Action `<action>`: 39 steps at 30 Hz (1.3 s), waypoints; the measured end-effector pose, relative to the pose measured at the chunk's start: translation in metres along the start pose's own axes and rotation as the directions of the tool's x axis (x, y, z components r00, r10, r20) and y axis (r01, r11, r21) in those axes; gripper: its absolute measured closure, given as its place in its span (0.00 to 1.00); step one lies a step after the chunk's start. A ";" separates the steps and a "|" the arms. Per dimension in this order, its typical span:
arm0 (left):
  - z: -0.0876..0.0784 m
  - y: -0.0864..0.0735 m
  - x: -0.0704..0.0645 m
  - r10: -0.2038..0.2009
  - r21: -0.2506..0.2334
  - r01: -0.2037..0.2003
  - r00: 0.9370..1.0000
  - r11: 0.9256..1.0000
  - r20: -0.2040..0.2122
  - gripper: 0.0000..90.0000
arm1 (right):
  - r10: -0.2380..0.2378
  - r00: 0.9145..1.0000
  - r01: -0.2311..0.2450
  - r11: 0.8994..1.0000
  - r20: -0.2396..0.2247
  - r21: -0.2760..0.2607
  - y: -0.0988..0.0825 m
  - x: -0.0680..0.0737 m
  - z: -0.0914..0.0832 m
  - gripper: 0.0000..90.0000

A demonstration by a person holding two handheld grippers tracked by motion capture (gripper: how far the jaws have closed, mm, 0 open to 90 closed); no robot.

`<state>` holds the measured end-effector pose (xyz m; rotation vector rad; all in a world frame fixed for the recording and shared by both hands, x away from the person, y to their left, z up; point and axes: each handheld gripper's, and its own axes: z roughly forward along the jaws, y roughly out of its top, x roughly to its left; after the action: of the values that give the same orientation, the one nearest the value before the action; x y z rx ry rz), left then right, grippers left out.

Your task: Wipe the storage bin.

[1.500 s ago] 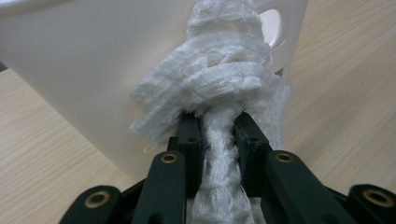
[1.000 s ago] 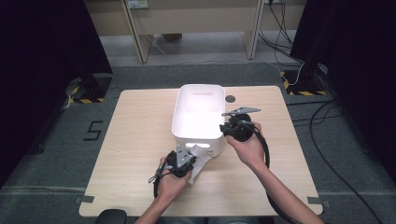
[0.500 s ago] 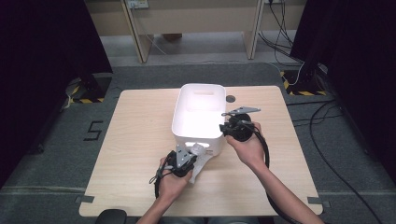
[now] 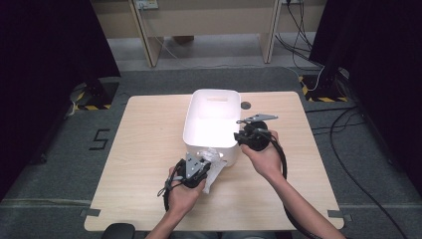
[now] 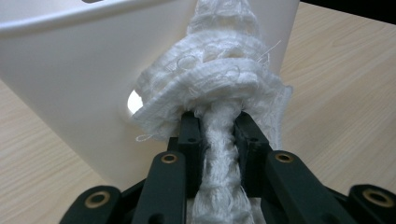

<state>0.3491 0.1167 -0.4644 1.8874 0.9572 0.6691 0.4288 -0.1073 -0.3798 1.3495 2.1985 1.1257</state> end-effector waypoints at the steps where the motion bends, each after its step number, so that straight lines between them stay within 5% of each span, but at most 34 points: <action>1: 0.000 0.001 0.000 0.001 -0.002 -0.001 1.000 1.000 0.000 0.84 | -0.002 1.000 0.002 1.000 -0.001 -0.001 0.000 0.000 0.000 0.82; 15: -0.007 0.006 0.000 -0.007 -0.015 0.007 1.000 1.000 0.003 0.84 | 0.018 1.000 -0.018 0.999 -0.023 0.034 -0.001 0.001 0.000 0.69; 39: -0.010 0.019 -0.003 -0.006 -0.026 0.006 1.000 1.000 0.007 0.84 | 0.009 1.000 -0.009 1.000 -0.011 0.030 -0.002 0.005 -0.002 0.71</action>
<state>0.3463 0.1131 -0.4428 1.8627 0.9453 0.6686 0.4242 -0.1046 -0.3801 1.3700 2.2279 1.1110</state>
